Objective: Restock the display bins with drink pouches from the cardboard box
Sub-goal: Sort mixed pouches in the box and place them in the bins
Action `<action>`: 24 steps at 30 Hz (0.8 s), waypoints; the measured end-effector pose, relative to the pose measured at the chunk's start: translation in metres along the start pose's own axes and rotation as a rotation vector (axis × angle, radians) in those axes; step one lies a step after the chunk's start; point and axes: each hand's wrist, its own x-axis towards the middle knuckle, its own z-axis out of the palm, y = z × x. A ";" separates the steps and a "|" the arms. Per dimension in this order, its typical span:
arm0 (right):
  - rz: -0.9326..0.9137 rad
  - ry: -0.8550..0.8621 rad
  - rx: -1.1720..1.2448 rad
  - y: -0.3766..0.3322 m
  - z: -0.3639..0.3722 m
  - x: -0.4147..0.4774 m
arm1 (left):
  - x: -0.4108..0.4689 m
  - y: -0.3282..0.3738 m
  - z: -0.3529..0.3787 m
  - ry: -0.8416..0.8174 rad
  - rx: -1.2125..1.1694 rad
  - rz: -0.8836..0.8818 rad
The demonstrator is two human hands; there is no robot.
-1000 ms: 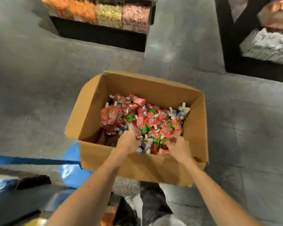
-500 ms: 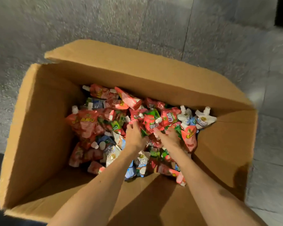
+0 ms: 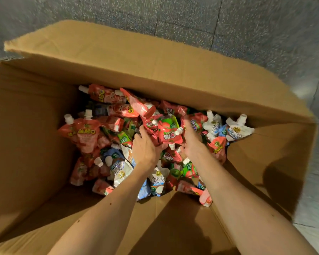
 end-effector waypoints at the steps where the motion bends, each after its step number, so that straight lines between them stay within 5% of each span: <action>1: -0.009 0.035 0.018 0.000 0.000 -0.003 | 0.001 -0.001 -0.002 -0.004 -0.007 0.018; 8: -0.015 -0.012 0.010 0.009 -0.017 -0.015 | -0.004 -0.012 -0.021 -0.117 -0.126 0.079; 15: 0.012 -0.290 0.061 0.019 -0.035 -0.020 | -0.011 -0.024 -0.049 -0.174 -0.250 0.175; 20: -0.019 -0.494 -0.276 0.023 -0.026 -0.033 | -0.008 -0.020 -0.061 -0.392 -0.522 0.119; 24: -0.052 -0.485 -0.281 0.023 -0.021 -0.042 | -0.019 -0.019 -0.063 -0.438 -0.666 0.054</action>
